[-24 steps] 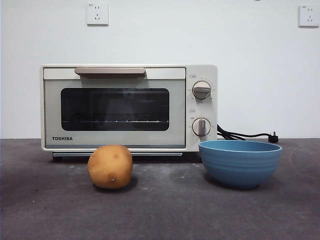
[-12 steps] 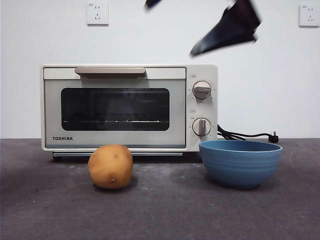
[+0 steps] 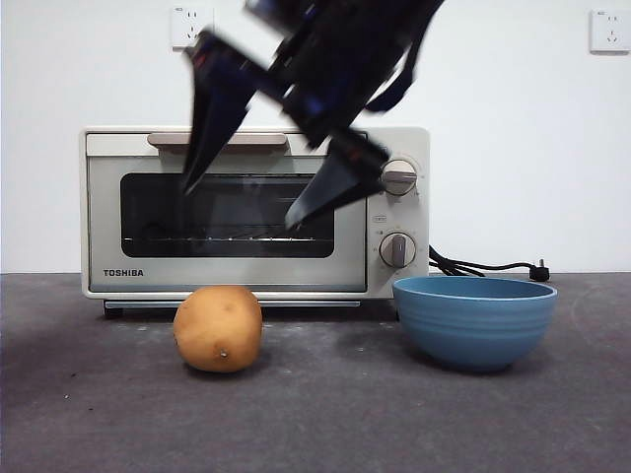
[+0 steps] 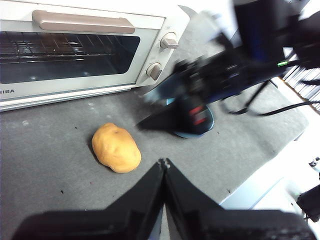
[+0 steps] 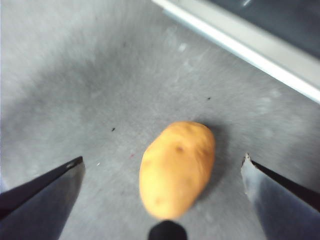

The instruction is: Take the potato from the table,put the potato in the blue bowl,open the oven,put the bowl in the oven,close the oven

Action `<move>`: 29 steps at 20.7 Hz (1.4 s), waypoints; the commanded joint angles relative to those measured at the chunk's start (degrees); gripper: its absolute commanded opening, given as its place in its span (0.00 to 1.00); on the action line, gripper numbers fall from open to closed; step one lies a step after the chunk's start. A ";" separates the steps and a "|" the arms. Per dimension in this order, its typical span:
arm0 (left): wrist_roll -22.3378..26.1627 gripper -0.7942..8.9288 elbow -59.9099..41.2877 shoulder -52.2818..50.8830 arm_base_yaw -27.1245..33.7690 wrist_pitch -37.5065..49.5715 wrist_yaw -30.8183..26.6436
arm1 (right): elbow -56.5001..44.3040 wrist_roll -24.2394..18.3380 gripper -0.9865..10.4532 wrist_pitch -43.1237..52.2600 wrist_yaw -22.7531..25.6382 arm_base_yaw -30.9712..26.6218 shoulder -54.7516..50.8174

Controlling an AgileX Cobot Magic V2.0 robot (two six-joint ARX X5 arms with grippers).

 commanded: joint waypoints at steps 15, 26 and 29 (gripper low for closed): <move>0.83 0.07 0.09 -0.15 -0.20 0.11 0.09 | 1.95 1.57 0.07 1.88 3.78 2.97 12.57; 1.88 0.07 0.09 -0.13 -0.20 0.07 0.04 | 1.95 -0.31 0.08 -7.26 7.43 1.90 -3.39; 1.88 0.07 0.09 -0.13 -0.20 0.07 0.04 | 1.92 -3.85 0.08 -16.13 13.49 -1.05 -10.47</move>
